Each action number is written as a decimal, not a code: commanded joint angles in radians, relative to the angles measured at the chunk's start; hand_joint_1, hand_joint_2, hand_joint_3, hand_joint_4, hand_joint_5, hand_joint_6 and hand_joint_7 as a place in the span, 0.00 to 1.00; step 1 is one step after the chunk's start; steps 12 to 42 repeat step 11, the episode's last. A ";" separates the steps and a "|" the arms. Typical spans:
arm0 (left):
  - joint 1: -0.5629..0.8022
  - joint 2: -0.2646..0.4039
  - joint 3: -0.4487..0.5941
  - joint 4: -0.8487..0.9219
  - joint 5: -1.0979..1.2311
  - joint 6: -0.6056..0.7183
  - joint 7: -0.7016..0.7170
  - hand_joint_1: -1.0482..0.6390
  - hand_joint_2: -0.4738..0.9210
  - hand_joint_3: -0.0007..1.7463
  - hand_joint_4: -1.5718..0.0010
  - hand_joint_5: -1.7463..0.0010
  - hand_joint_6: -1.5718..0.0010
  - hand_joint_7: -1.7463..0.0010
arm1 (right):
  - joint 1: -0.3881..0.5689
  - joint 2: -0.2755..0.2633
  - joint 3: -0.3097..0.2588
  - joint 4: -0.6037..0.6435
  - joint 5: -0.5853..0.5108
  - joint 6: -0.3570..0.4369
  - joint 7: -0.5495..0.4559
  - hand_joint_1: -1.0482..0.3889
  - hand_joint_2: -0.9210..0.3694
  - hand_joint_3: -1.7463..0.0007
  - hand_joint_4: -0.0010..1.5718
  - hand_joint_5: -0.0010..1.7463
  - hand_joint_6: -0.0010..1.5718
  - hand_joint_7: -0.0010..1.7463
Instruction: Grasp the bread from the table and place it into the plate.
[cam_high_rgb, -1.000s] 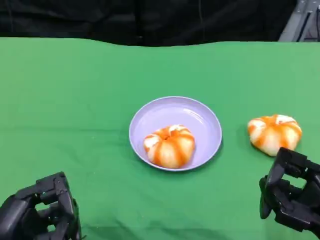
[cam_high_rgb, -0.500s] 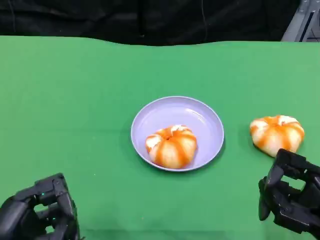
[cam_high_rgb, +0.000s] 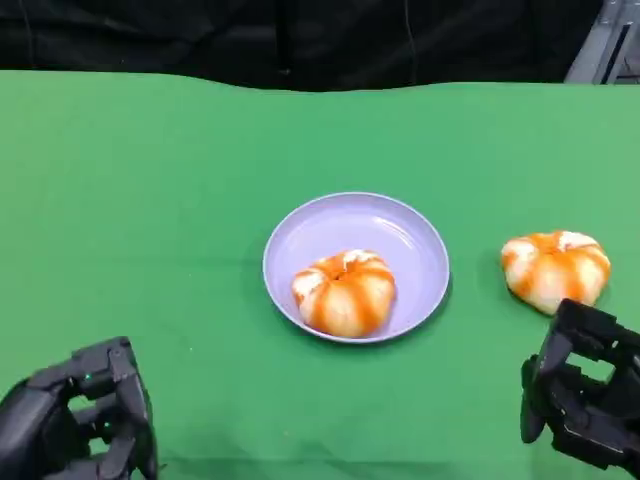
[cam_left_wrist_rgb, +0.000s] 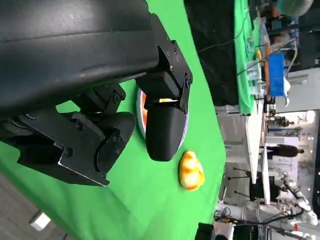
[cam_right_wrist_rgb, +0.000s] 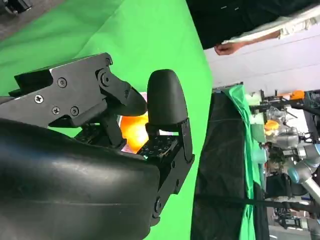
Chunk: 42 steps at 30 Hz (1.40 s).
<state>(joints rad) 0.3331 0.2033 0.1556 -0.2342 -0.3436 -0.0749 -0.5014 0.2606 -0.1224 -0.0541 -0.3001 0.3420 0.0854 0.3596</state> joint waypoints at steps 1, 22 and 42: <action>-0.006 0.032 0.011 0.004 -0.007 0.009 -0.009 0.70 0.78 0.72 0.45 0.00 0.53 0.02 | 0.012 -0.008 -0.002 -0.019 -0.007 -0.013 -0.003 0.71 0.14 0.49 0.52 1.00 0.43 0.94; -0.007 0.037 0.008 0.008 -0.016 0.008 -0.010 0.70 0.78 0.73 0.45 0.00 0.53 0.02 | 0.012 -0.010 0.000 -0.012 -0.007 -0.026 0.001 0.71 0.13 0.49 0.52 1.00 0.43 0.94; -0.007 0.037 0.008 0.008 -0.016 0.008 -0.010 0.70 0.78 0.73 0.45 0.00 0.53 0.02 | 0.012 -0.010 0.000 -0.012 -0.007 -0.026 0.001 0.71 0.13 0.49 0.52 1.00 0.43 0.94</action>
